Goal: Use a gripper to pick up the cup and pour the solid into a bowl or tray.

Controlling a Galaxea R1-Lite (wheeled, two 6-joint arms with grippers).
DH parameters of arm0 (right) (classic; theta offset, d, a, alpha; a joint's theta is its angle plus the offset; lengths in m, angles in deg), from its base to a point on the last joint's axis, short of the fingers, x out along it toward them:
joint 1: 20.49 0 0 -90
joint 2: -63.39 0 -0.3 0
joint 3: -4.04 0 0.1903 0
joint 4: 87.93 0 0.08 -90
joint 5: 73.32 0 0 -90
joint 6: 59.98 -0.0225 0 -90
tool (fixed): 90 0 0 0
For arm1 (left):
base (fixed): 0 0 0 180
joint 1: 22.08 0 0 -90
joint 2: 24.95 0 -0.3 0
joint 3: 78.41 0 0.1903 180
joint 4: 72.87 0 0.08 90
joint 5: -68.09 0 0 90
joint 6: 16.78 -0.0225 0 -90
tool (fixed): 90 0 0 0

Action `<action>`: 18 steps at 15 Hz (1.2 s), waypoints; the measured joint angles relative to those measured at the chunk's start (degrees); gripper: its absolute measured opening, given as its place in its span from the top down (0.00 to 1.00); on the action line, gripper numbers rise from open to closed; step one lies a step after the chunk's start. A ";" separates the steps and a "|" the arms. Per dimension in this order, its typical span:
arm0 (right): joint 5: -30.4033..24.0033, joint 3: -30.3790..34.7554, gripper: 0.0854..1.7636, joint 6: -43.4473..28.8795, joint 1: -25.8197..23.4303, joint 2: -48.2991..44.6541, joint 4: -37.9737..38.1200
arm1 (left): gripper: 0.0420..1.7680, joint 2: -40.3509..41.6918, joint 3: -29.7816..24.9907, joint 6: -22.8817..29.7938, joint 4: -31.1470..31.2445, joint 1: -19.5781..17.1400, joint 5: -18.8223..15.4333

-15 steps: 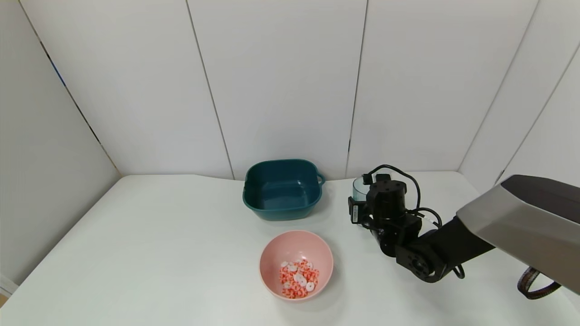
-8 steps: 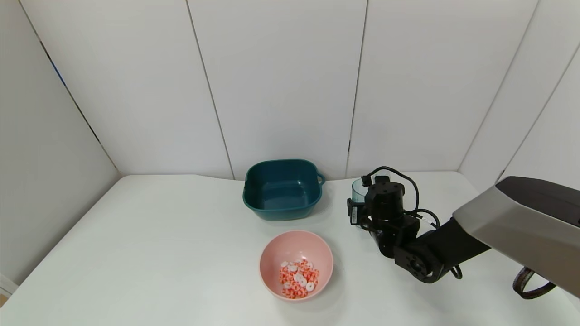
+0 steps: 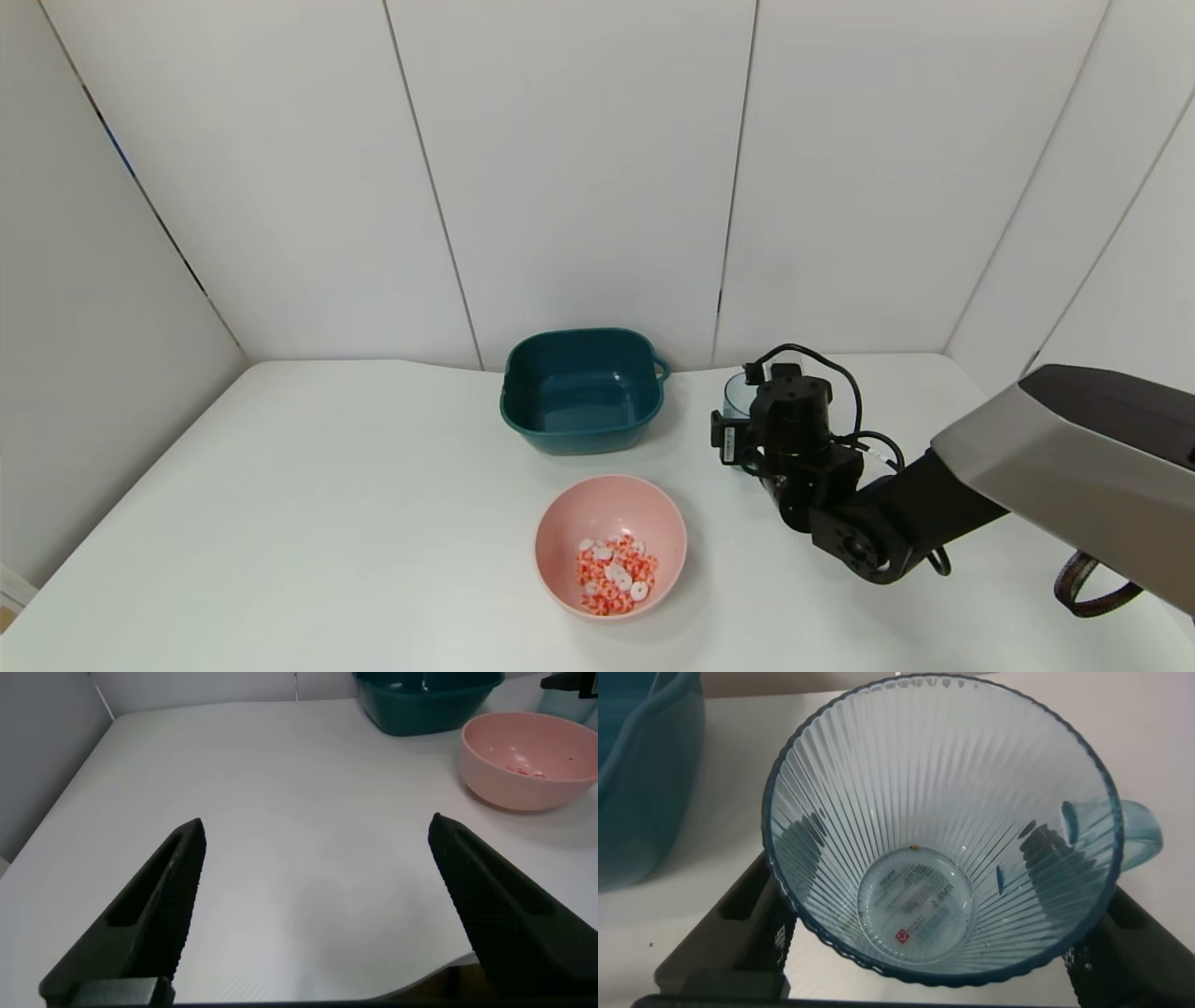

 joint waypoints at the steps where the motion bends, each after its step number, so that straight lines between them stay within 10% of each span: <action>1: -0.06 -0.02 0.08 0.00 0.01 0.00 0.16 | 0.03 0.00 0.00 0.00 -0.02 0.00 0.00; 18: -4.91 -0.30 0.04 -4.08 0.04 -8.02 17.93 | 0.03 0.00 0.00 0.02 -0.02 0.00 0.00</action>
